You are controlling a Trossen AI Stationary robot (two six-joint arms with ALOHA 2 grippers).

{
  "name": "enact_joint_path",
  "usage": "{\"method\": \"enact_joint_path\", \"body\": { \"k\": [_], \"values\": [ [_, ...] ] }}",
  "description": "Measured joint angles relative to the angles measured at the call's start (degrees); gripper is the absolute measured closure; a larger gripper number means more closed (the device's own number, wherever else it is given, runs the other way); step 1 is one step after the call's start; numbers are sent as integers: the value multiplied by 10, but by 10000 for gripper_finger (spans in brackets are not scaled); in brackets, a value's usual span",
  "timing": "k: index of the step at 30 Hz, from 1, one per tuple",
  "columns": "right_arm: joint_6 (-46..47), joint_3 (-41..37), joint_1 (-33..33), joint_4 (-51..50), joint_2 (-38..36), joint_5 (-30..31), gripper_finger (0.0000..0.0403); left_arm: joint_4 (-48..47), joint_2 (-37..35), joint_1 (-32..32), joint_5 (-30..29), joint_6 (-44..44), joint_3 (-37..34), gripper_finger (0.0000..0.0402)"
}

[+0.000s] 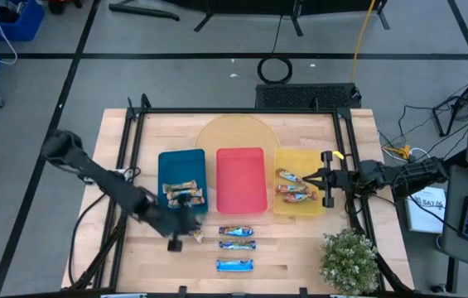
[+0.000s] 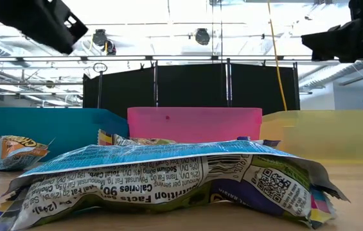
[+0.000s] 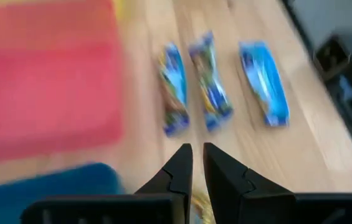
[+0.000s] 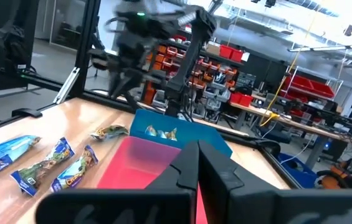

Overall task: Pick and place Granola Bars by type
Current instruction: Put the green granola bar into the blue bin

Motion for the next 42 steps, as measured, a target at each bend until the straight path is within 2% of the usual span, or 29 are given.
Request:
{"method": "enact_joint_path", "body": {
  "k": [3, 5, 8, 11, 19, 25, 29, 34, 38, 42],
  "values": [
    [12, 0, 0, -2, 0, 0, 403, -89, 76, -18, 18, -50, 74, 354],
    [20, 0, 0, -2, 0, -1, 403, -134, 118, -25, 50, -68, 115, 345],
    [24, 0, 0, -2, 0, -1, 403, -180, 164, -32, 90, -70, 165, 315],
    [23, 0, 0, -3, 0, 0, 403, -218, 196, -37, 96, -63, 200, 271],
    [23, 0, 0, -7, 0, 0, 403, -261, 241, -30, 84, -25, 206, 139],
    [23, 0, 0, -9, 0, 0, 403, -283, 264, -9, 70, -40, 205, 78],
    [21, 0, 0, -12, 0, 0, 403, -287, 284, 0, 103, -39, 205, 67],
    [20, 0, 0, -12, 0, 1, 403, -290, 310, 1, 124, -38, 206, 75],
    [15, 0, 0, -12, 0, 1, 403, -288, 322, 2, 133, -54, 208, 100],
    [11, 0, 0, -12, 0, 1, 403, -289, 319, 6, 149, -75, 207, 146]
  ]
}}
